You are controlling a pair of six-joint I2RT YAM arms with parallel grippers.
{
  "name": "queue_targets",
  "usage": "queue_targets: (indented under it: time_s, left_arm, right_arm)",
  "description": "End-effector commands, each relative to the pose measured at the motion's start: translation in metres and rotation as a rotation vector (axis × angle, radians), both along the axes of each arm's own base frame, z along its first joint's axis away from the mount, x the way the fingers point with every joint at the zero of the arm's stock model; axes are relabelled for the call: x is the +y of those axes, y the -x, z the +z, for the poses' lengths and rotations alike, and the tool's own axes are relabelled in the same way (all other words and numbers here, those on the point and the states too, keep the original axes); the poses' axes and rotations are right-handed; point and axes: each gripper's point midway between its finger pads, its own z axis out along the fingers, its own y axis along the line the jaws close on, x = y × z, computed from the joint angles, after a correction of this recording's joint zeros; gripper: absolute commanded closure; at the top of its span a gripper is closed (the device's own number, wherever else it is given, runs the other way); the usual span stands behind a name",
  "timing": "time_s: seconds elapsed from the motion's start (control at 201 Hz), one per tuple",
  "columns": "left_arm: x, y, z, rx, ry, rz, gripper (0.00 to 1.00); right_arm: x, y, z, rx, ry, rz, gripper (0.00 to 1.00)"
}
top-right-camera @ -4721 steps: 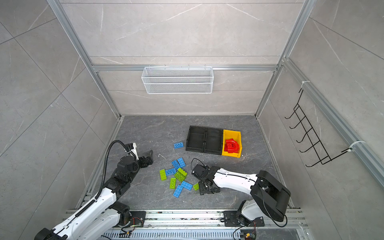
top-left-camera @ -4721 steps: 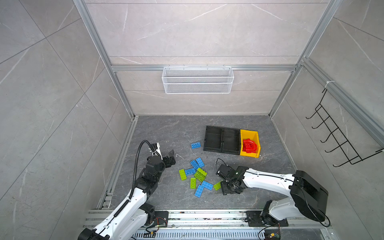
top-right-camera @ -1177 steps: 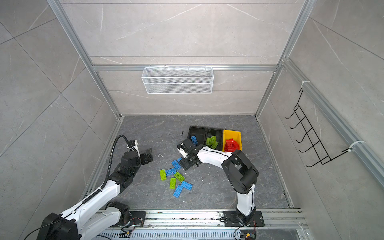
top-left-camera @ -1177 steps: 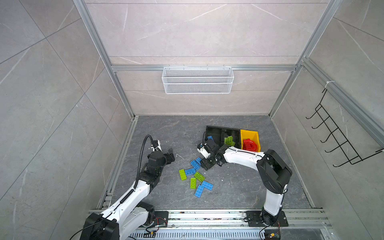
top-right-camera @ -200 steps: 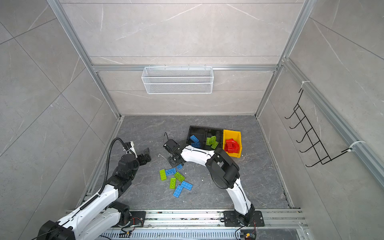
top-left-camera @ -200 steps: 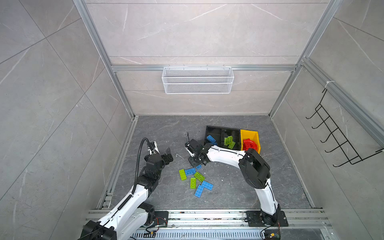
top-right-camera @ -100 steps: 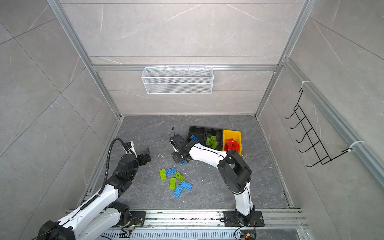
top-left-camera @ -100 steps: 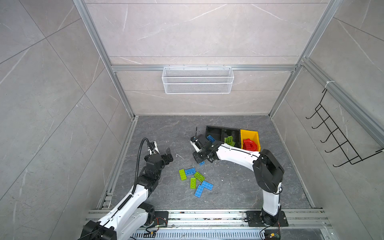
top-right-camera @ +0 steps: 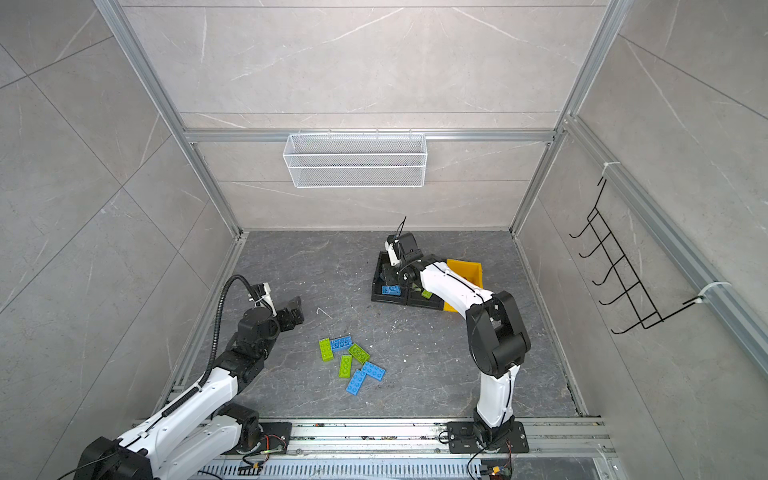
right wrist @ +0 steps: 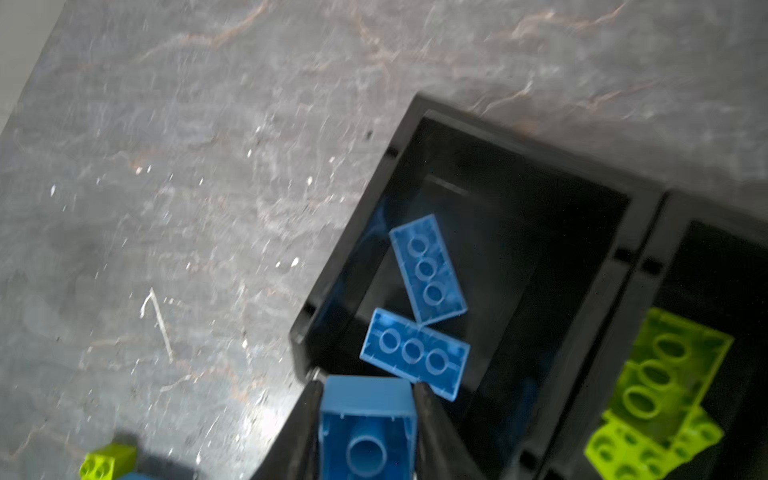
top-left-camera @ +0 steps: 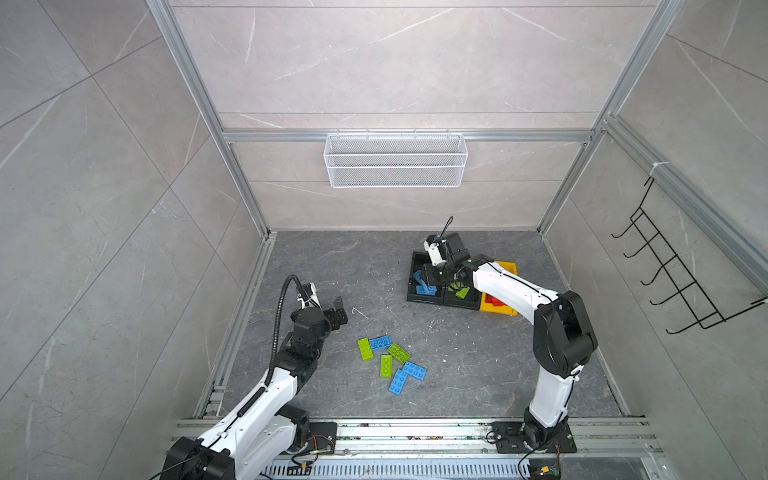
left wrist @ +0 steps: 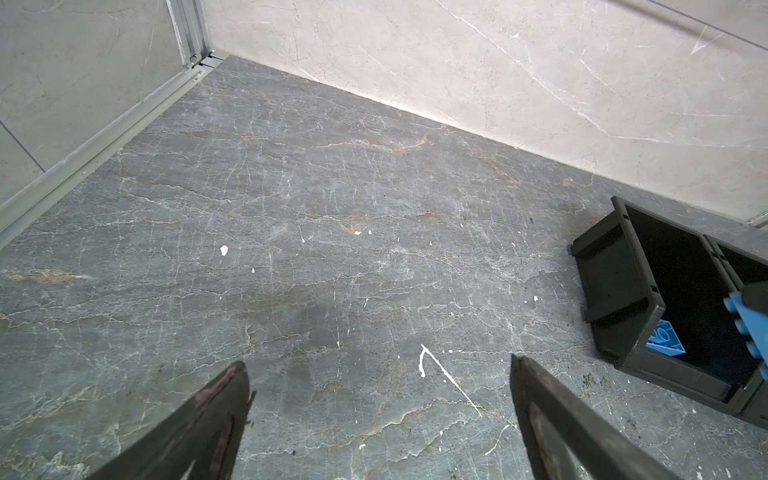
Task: Sort the legos into containers by color
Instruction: 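Open the right gripper over the blue compartment and lift away, then lower the right gripper onto a lime-green 2x3 brick and grasp it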
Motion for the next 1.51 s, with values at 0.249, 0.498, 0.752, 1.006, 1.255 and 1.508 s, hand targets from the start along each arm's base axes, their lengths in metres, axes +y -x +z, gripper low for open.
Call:
queue_targets:
  time_s: [0.249,0.498,0.752,1.006,1.255,1.508]
  left_arm:
    - [-0.002,-0.005,0.017,-0.052,0.028,0.001,0.01]
    - [-0.002,-0.006,0.018,-0.053,0.027,0.003,0.01]
    - [0.000,-0.003,0.022,-0.066,0.035,0.006,0.01]
    - [0.005,-0.001,0.022,-0.070,0.031,0.027,0.01]
    - [0.008,0.002,0.024,-0.085,0.046,0.042,0.01]
    - [0.008,0.001,0.022,-0.075,0.040,0.044,0.01]
  right_arm:
    - [-0.001,-0.038,-0.012,-0.025,0.034,-0.027,0.72]
    - [-0.001,-0.043,-0.009,-0.031,0.039,-0.025,0.43]
    - [0.011,0.008,0.041,-0.087,-0.019,0.104,0.32]
    - [0.048,0.149,0.028,-0.038,0.081,0.363,0.31]
    - [0.068,0.236,-0.025,0.059,0.248,0.491,0.31]
    - [0.074,0.235,-0.061,0.092,0.371,0.521,0.32]
